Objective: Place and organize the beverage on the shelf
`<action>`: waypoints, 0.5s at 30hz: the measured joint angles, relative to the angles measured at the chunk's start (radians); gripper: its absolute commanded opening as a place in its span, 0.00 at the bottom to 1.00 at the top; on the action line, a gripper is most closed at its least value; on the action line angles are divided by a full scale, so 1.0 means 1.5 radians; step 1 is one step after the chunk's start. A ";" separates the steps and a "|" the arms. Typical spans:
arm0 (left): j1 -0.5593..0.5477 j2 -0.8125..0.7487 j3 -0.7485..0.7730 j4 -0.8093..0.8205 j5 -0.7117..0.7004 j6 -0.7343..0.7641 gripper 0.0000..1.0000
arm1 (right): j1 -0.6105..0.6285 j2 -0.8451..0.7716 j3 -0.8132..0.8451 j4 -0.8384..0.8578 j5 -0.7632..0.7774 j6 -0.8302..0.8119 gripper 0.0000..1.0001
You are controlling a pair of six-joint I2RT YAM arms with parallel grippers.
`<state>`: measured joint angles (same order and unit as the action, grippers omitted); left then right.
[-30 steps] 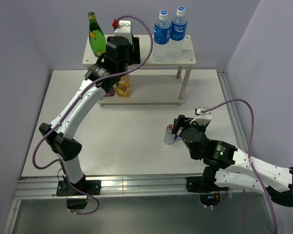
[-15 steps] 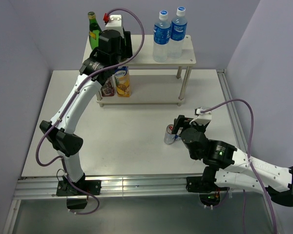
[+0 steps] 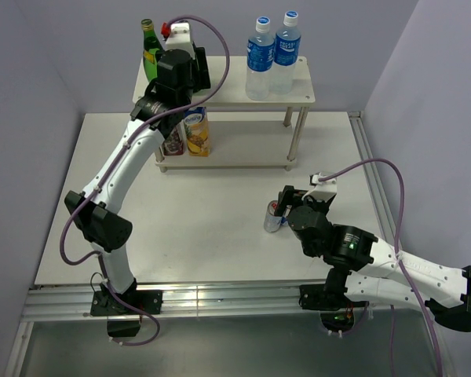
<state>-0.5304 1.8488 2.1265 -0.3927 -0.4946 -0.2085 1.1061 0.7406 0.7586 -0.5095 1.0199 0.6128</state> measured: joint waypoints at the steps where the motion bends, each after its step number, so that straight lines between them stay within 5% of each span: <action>1: 0.000 0.000 -0.004 0.005 0.000 -0.001 0.39 | 0.000 0.000 0.000 0.000 0.000 0.000 0.85; 4: 0.001 -0.006 -0.023 0.030 0.000 -0.005 0.57 | 0.000 0.000 0.000 0.000 0.000 0.001 0.85; 15: 0.002 -0.049 -0.091 0.067 0.005 -0.013 0.76 | 0.000 -0.006 0.000 -0.006 0.000 0.020 0.84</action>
<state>-0.5270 1.7760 1.9903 -0.2928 -0.4877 -0.2279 1.1061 0.7319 0.7582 -0.5186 1.0199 0.6430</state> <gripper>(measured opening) 0.744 0.844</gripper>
